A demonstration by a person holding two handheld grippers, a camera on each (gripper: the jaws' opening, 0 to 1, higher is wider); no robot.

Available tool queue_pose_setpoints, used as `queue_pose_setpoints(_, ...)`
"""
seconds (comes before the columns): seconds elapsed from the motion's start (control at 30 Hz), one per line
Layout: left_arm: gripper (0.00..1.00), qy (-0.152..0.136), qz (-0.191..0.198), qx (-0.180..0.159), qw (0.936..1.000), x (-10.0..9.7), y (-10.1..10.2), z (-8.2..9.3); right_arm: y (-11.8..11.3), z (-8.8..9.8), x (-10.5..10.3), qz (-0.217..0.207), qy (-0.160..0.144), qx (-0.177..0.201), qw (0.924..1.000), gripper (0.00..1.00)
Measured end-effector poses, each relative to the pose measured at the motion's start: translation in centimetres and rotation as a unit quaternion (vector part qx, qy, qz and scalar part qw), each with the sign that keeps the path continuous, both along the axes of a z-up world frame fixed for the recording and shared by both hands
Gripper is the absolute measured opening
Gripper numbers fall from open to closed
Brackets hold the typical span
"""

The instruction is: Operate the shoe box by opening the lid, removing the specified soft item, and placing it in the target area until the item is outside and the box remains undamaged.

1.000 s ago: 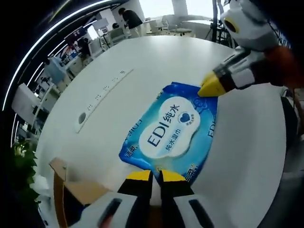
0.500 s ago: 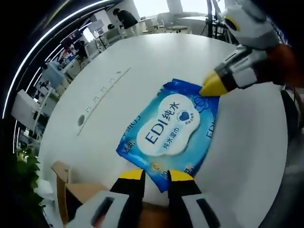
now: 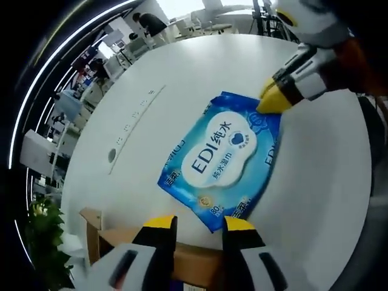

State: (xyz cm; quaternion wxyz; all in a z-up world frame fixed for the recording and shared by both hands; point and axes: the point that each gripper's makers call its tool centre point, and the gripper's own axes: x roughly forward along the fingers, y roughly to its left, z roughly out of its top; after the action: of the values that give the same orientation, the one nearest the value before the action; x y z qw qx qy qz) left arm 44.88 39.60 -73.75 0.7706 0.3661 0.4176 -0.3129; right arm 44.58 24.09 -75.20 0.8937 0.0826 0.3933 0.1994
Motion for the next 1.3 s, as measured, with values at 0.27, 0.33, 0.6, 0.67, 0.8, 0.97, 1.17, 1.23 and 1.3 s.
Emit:
queue_pose_setpoints(0.27, 0.31, 0.010, 0.062, -0.073, 0.9954, -0.4, 0.7, 1.3, -1.1, 0.7, -0.8, -0.004, -0.001, -0.006, 1.0000, 0.08)
queue_pose_setpoints(0.33, 0.31, 0.001, 0.076, -0.095, 0.9926, -0.2, 0.8, 1.9, -1.1, 1.4, -1.0, -0.005, -0.007, -0.003, 1.0000, 0.10)
queue_pose_setpoints(0.6, 0.32, -0.012, 0.121, -0.177, 0.9767, 0.0, 1.4, 4.5, -1.3, 2.8, -1.7, -0.003, -0.016, -0.007, 0.9998, 0.15)
queue_pose_setpoints(0.67, 0.33, -0.009, 0.132, -0.209, 0.9690, -0.2, 1.5, 5.0, -0.9, 3.4, -1.7, -0.001, -0.022, -0.007, 0.9997, 0.16)
queue_pose_setpoints(0.8, 0.36, -0.008, 0.166, -0.280, 0.9455, -1.2, 2.2, 6.5, 0.3, 4.4, -1.9, 0.012, -0.032, -0.008, 0.9994, 0.17)
queue_pose_setpoints(0.97, 0.36, -0.012, 0.190, -0.302, 0.9342, -2.3, 4.6, 7.0, 2.3, 5.6, -2.0, 0.023, -0.038, -0.003, 0.9990, 0.18)
queue_pose_setpoints(1.17, 0.36, -0.019, 0.220, -0.311, 0.9243, -3.5, 8.3, 7.1, 5.8, 6.5, -2.5, 0.053, -0.046, -0.003, 0.9975, 0.20)
queue_pose_setpoints(1.23, 0.36, -0.020, 0.230, -0.312, 0.9215, -3.9, 9.6, 7.0, 6.9, 6.6, -2.5, 0.061, -0.048, -0.002, 0.9970, 0.20)
queue_pose_setpoints(1.3, 0.36, -0.017, 0.241, -0.307, 0.9206, -4.5, 11.0, 6.8, 8.2, 6.6, -2.4, 0.072, -0.050, -0.002, 0.9961, 0.20)
